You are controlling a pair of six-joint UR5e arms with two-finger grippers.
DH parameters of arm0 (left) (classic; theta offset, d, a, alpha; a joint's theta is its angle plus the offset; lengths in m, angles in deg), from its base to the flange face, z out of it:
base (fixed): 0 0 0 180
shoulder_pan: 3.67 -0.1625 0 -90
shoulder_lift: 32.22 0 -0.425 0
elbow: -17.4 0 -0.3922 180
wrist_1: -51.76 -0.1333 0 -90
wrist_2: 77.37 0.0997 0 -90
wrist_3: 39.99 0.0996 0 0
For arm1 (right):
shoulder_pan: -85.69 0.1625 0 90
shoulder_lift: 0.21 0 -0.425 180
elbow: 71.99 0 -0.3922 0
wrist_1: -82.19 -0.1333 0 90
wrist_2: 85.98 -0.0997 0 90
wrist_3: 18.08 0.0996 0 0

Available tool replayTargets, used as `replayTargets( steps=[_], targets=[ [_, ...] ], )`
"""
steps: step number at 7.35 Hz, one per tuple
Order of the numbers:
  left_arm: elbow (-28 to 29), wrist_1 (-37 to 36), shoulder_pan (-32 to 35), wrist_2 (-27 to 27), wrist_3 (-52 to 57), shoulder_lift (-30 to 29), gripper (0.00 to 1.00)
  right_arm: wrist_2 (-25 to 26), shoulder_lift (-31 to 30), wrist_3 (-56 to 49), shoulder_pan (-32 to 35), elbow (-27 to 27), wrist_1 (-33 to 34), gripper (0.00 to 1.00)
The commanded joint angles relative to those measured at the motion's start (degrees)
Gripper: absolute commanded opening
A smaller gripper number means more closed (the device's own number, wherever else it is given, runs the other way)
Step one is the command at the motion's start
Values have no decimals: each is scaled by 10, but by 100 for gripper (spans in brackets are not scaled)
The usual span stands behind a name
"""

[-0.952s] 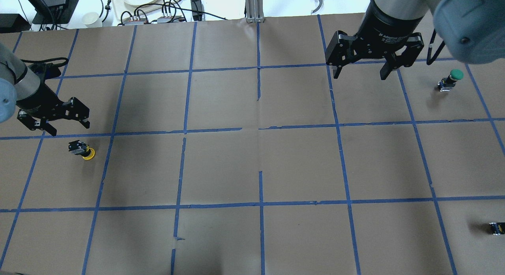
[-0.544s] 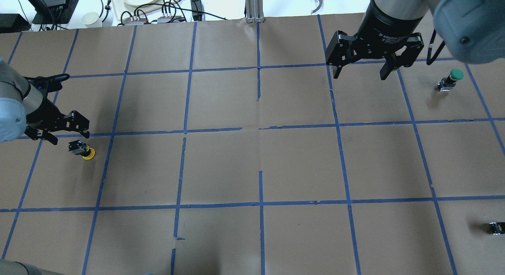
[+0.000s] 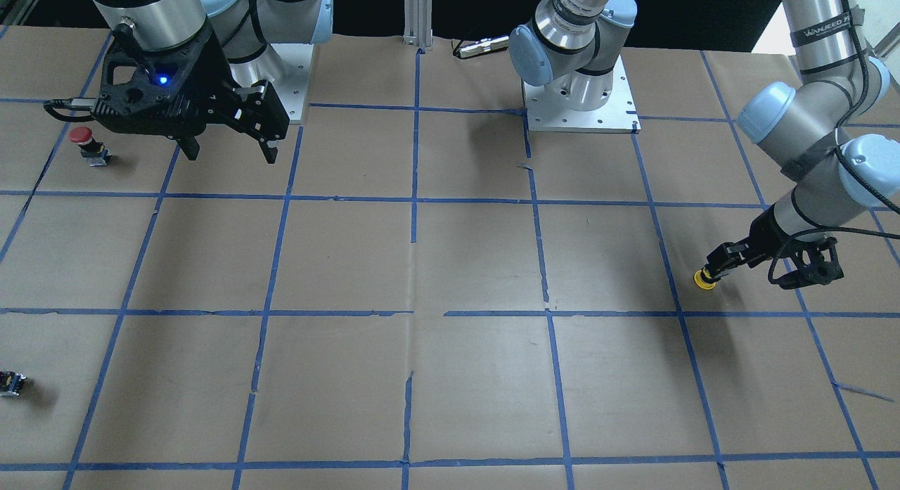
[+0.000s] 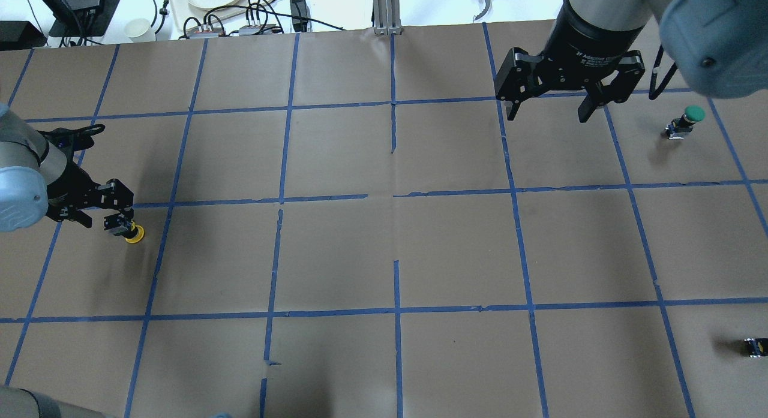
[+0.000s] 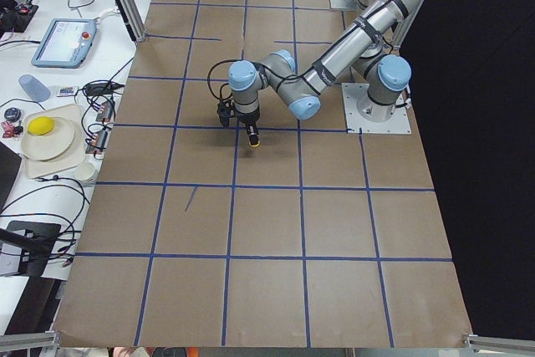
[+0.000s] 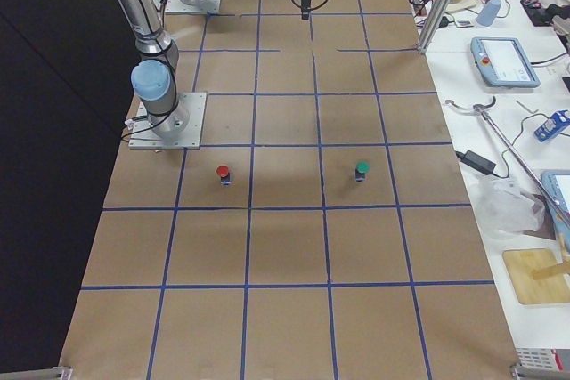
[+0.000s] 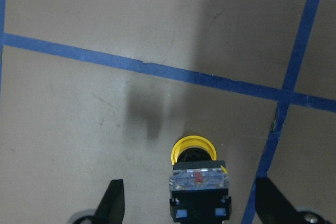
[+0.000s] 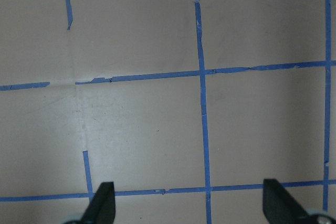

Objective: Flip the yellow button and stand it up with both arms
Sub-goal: 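Lower the left gripper over the yellow button's metal base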

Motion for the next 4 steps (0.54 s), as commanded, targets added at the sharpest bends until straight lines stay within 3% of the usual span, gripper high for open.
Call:
replayTargets(
  steps=[1,2,4],
  targets=[
    [0,0,0,1,0,-1,74,0,1,0,0,0,-1,100],
    [-1,0,0,1,0,-2,69,0,1,0,1,-1,-1,100],
    [-2,0,0,2,0,-2,69,-1,-1,1,0,-2,-1,100]
  ],
)
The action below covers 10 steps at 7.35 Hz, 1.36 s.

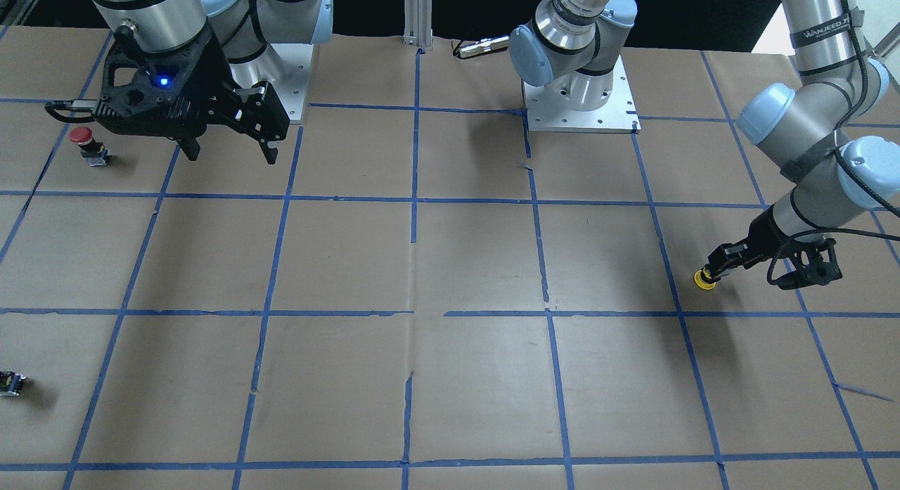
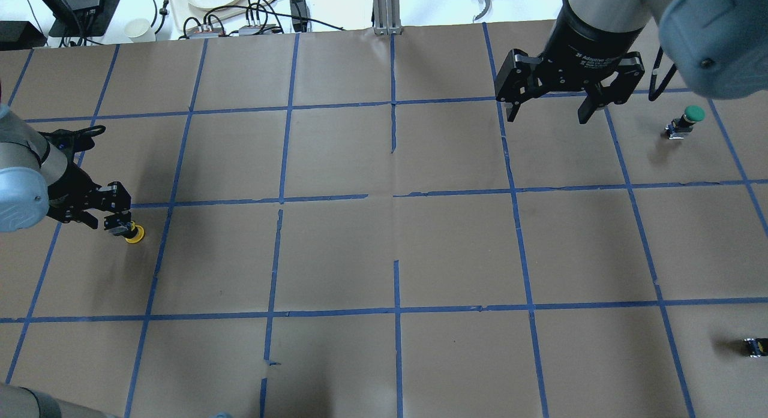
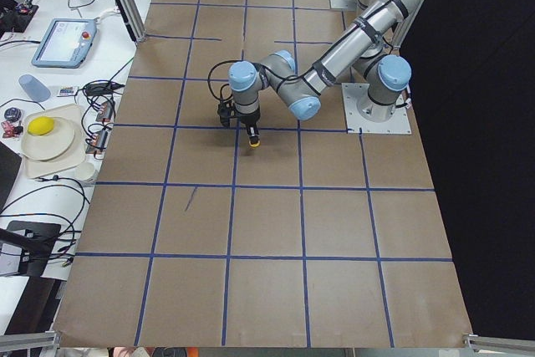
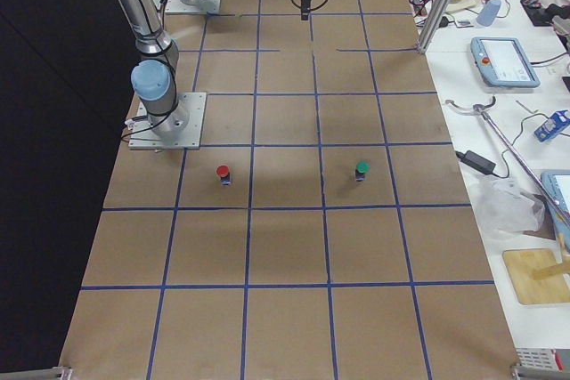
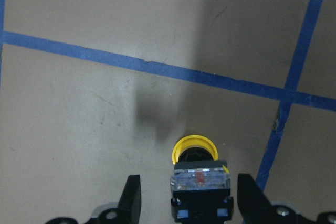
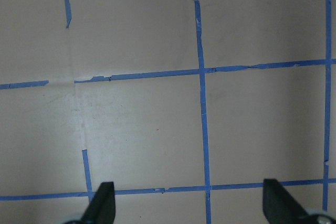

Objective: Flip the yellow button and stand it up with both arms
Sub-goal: 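Close the left gripper on the button base and lift it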

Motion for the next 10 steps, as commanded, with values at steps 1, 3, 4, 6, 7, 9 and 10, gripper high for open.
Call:
replayTargets(
  steps=[1,3,4,6,7,9,10],
  targets=[
    [0,0,0,1,0,-1,69,-1,-2,1,1,-1,0,100],
    [-1,2,0,1,-1,-2,69,-1,-3,1,1,-4,-1,100],
    [-2,7,0,1,-2,-2,69,-1,-4,1,1,-8,-1,100],
    [-2,9,0,0,-4,-2,69,-1,-4,0,1,-11,0,100],
    [-4,9,0,-1,-4,-2,69,-1,-4,1,1,-11,1,100],
    [-2,9,0,-1,-2,-2,40,-1,-4,0,1,-11,1,100],
    [-3,9,0,-1,-4,-2,30,-1,-4,0,1,-11,0,100]
  ],
)
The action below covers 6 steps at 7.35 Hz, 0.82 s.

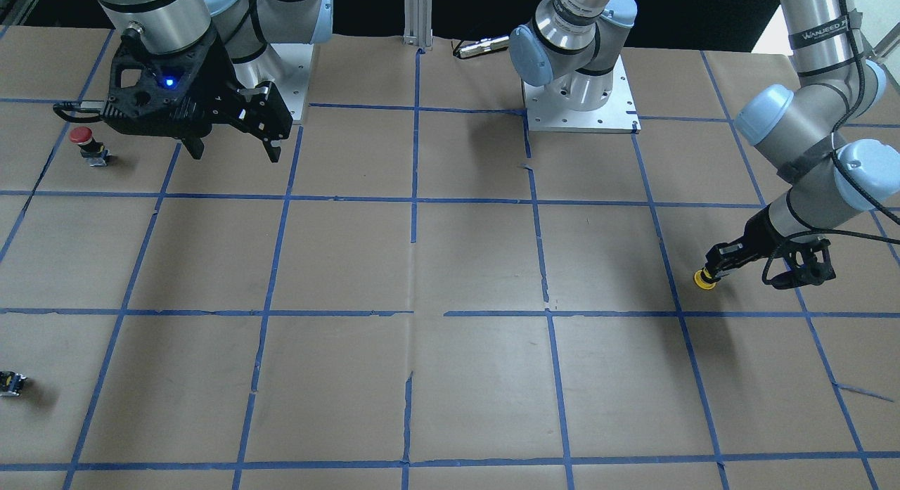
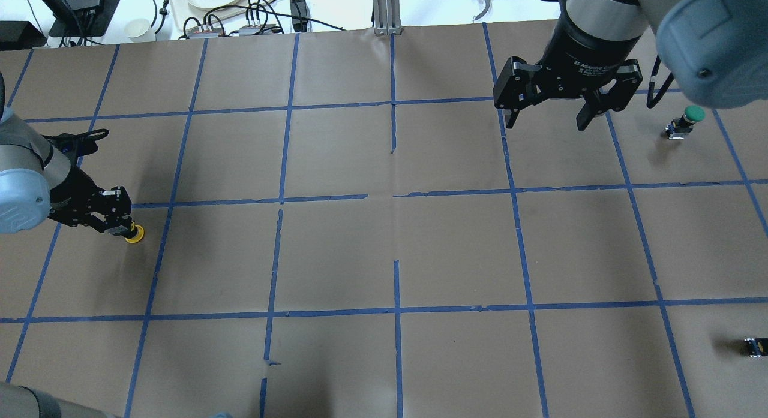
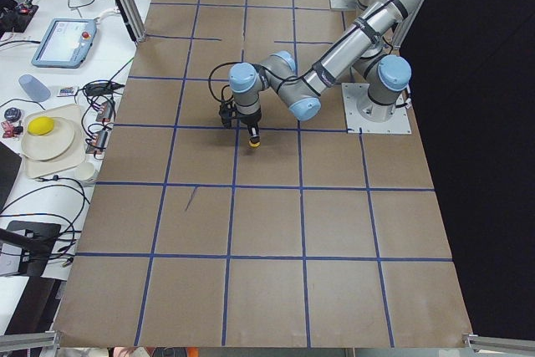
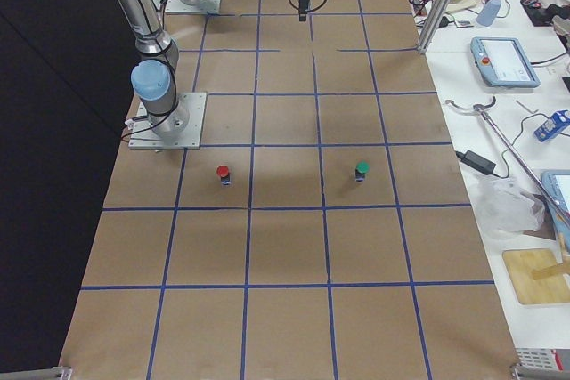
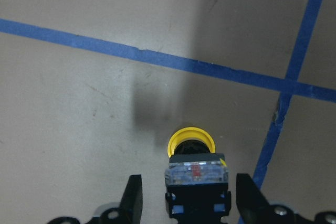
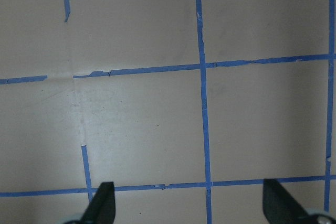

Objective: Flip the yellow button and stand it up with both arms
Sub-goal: 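Close the left gripper on the button base and lift it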

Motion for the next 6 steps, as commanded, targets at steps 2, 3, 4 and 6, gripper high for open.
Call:
replayTargets(
  steps=[2,3,4,6],
  targets=[
    [1,10,0,0,-3,0,2,0,0,1,1,0,-2,100],
    [10,35,0,-1,-2,2,0,1,0,1,1,-1,-3,100],
    [24,57,4,-3,-2,17,0,1,0,1,1,-1,-3,100],
    [84,164,31,-20,-7,33,0,1,-1,1,1,-6,-2,100]
  ],
)
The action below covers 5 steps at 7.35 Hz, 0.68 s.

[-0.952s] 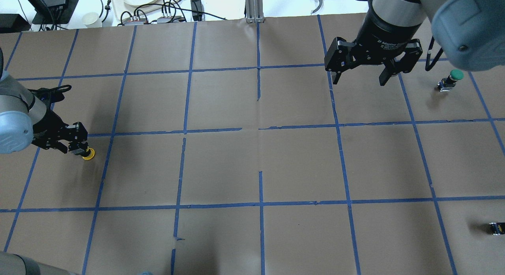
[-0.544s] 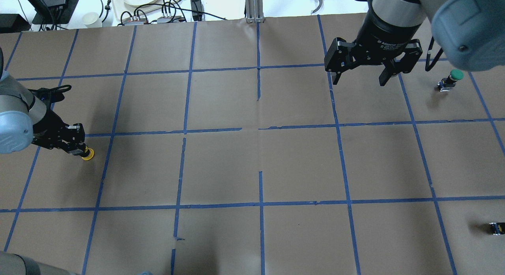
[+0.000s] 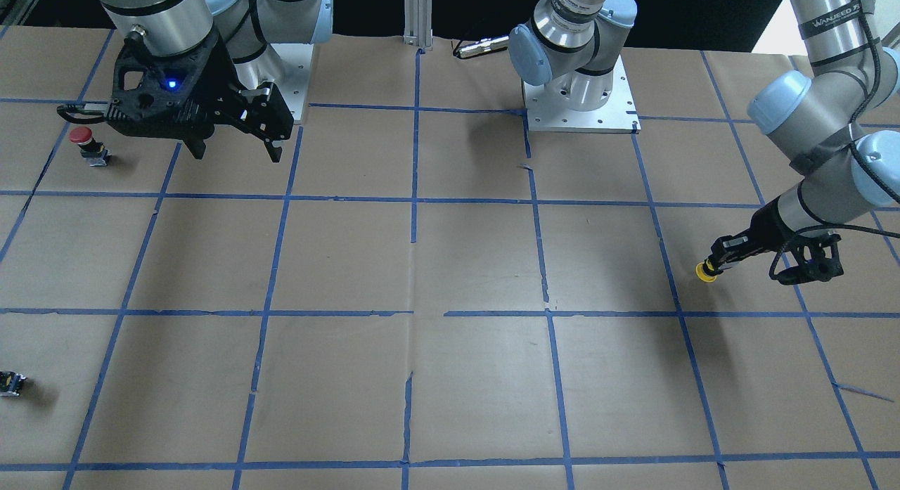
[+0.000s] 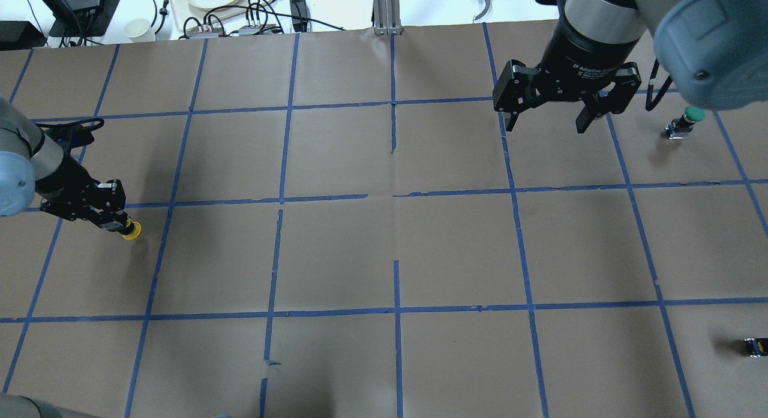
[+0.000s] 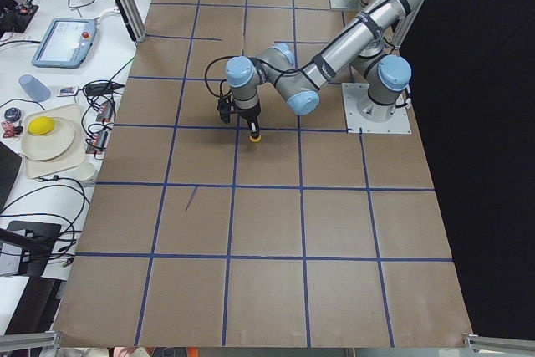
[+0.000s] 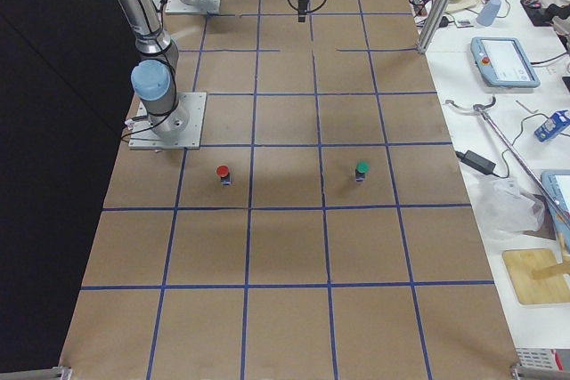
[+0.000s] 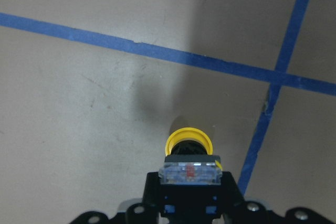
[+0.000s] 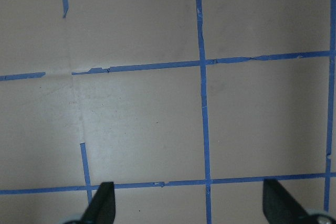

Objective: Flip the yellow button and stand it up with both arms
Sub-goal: 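Carry the button toward the table center with the left gripper while the right arm rises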

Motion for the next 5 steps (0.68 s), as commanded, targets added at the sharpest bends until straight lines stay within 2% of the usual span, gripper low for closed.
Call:
replayTargets(
  steps=[1,2,3,4,5],
  targets=[
    [83,164,36,-57,-40,26,0,0,-1,0,0,-3,1,100],
    [139,289,55,-127,-117,33,0,0,-1,-1,0,-6,2,100],
    [184,399,65,-215,-143,34,0,0,-2,-1,0,-6,2,100],
    [214,506,67,-331,-148,32,0,0,-2,0,0,-6,4,100],
    [225,539,74,-392,-167,29,0,0,-1,-1,-1,-6,5,100]
  ],
)
